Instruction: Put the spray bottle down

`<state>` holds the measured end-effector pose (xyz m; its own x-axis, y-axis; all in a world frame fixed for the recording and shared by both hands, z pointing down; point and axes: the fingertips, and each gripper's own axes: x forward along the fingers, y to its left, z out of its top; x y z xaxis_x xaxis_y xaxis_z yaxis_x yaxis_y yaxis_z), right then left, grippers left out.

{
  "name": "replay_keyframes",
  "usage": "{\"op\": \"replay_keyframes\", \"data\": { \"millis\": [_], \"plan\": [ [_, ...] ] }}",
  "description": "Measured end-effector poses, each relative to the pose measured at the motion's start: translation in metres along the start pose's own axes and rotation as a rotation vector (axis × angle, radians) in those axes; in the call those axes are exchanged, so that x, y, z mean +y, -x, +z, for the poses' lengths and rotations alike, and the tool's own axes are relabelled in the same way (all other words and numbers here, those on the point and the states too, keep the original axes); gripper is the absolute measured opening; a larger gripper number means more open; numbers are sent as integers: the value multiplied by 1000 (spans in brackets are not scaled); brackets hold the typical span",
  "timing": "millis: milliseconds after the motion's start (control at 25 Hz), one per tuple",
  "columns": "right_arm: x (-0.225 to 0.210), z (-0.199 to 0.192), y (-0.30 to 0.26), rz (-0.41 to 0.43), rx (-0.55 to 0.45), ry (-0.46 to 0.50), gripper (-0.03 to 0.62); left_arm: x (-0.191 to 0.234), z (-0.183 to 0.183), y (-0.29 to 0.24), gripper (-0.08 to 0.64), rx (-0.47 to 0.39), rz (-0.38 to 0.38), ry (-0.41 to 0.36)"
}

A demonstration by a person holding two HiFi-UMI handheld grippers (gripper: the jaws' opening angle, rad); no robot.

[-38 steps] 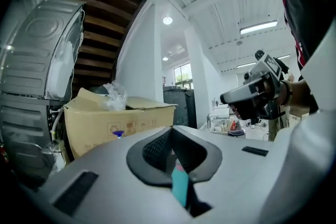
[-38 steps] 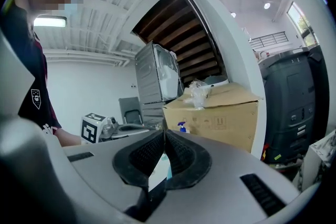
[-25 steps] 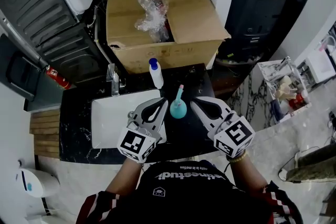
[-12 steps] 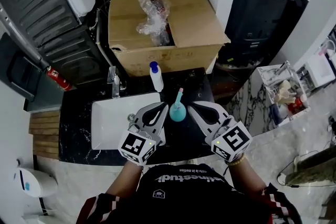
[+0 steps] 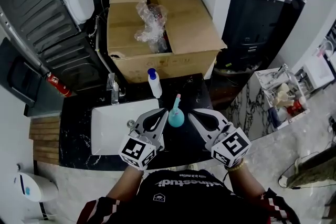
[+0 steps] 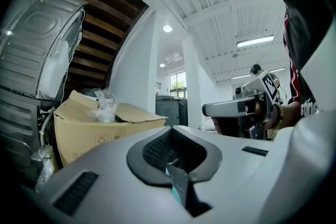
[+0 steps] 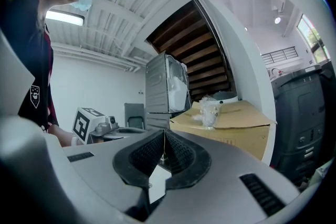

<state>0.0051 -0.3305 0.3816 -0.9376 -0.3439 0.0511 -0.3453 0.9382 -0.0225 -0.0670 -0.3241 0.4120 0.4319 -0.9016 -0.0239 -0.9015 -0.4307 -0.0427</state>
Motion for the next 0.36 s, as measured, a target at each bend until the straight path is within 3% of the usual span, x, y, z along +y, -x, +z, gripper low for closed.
{"op": "replay_keyframes", "data": {
  "millis": [360],
  "plan": [
    [-3,-1,3,-9,-1,-6,40,0,0,-2,15,-10,-11,42]
  ]
}}
